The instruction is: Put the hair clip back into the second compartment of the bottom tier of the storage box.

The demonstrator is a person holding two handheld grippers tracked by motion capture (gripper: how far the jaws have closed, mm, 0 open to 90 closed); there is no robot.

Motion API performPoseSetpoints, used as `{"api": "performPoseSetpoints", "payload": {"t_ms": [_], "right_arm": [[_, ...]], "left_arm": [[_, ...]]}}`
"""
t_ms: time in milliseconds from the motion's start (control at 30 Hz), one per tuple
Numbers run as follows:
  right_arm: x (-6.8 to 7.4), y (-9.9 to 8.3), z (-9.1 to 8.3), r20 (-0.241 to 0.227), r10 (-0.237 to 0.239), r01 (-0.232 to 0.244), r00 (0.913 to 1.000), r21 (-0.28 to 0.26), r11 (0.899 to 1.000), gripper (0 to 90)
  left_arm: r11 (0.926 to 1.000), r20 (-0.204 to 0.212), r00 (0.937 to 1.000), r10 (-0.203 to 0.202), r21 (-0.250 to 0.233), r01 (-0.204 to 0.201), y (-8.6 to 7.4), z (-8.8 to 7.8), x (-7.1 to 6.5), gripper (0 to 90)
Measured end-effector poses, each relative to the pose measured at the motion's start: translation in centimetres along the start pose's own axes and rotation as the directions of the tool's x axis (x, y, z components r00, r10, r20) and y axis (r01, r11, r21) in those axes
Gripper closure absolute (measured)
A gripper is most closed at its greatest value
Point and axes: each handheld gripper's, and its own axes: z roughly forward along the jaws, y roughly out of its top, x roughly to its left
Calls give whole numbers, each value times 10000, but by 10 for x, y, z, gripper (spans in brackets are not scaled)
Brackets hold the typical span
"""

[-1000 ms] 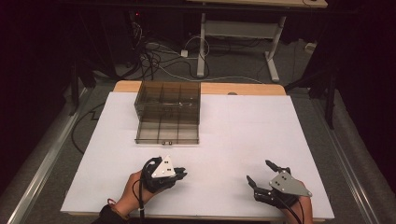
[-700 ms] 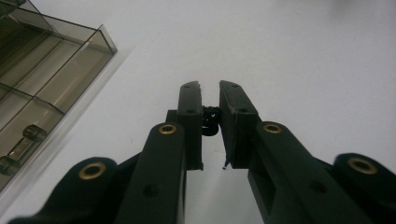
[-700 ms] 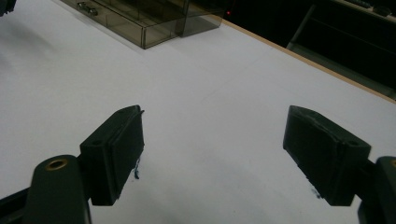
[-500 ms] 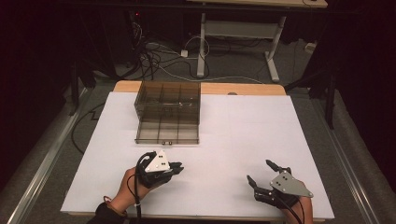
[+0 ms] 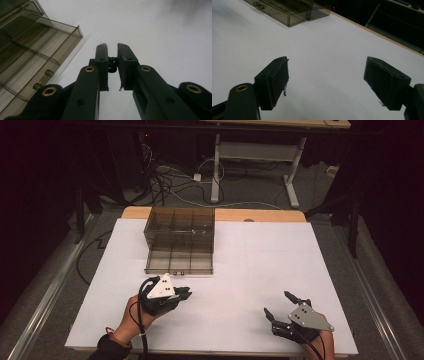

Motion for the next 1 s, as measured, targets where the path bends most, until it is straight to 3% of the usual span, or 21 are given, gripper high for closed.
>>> {"api": "performPoseSetpoints", "payload": {"t_ms": [500, 1000], "right_arm": [[1, 0, 1, -17, -15, 15, 10000, 4, 10000, 200], [1, 0, 1, -39, -106, 106, 9999, -12, 9999, 200]], "left_arm": [[9977, -399, 9991, -104, -670, 77, 19, -6, 18, 776], [9951, -667, 9974, -276, -968, 211, 32, -3, 35, 775]]}}
